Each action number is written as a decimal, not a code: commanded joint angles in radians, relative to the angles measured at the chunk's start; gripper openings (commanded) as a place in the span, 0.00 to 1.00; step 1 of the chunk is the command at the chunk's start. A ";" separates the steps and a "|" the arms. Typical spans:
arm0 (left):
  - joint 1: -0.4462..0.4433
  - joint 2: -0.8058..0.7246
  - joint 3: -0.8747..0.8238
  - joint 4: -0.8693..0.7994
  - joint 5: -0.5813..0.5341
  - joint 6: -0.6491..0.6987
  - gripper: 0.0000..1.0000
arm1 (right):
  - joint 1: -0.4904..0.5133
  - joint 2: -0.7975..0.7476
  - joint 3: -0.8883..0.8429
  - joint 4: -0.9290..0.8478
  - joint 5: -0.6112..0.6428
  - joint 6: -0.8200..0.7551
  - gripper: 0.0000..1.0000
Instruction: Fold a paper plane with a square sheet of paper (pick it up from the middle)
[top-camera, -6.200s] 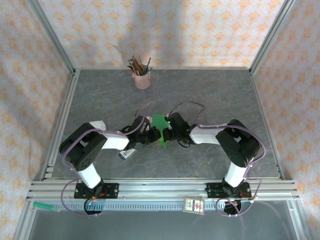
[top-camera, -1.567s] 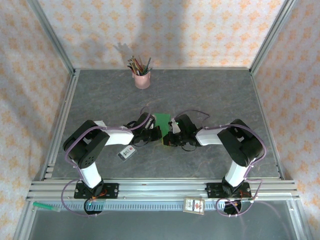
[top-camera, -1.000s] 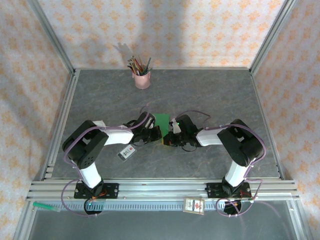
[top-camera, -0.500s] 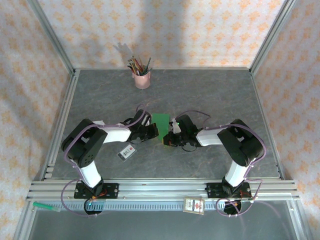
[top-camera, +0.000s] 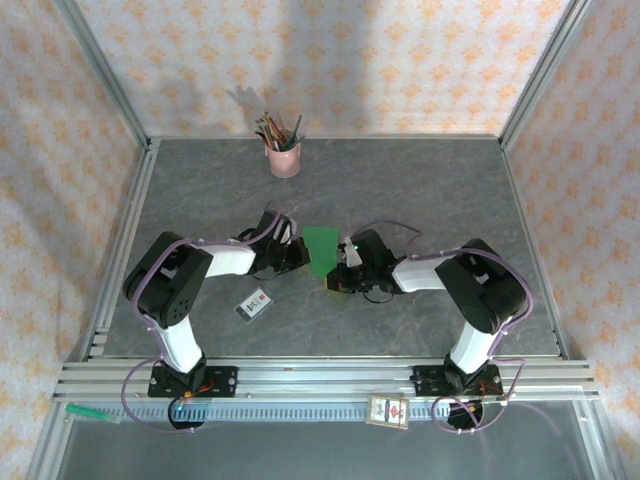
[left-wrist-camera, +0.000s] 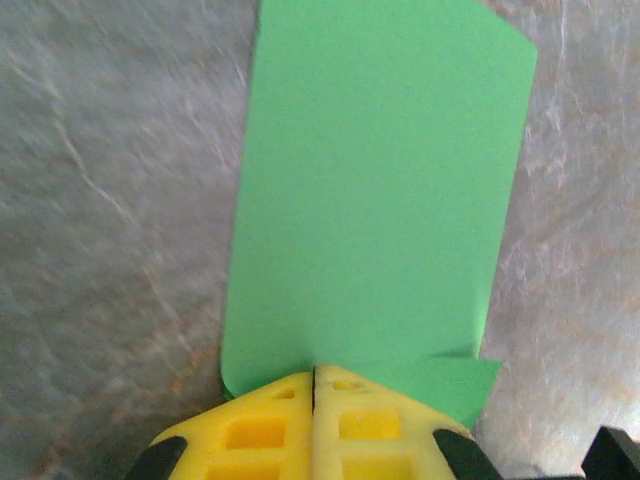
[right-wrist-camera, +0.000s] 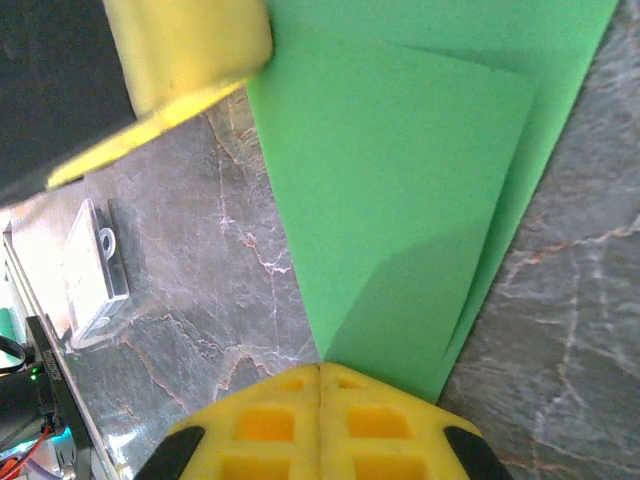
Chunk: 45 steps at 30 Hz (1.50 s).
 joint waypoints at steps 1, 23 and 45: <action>0.041 0.035 0.029 -0.026 -0.077 0.034 0.03 | -0.013 0.035 -0.064 -0.256 0.144 -0.020 0.00; 0.111 -0.174 -0.040 0.023 -0.034 0.059 0.19 | -0.011 -0.148 -0.052 -0.249 0.053 -0.111 0.03; 0.109 -0.445 -0.239 0.176 -0.022 0.032 0.66 | -0.012 -0.093 0.214 -0.309 0.382 -0.132 0.48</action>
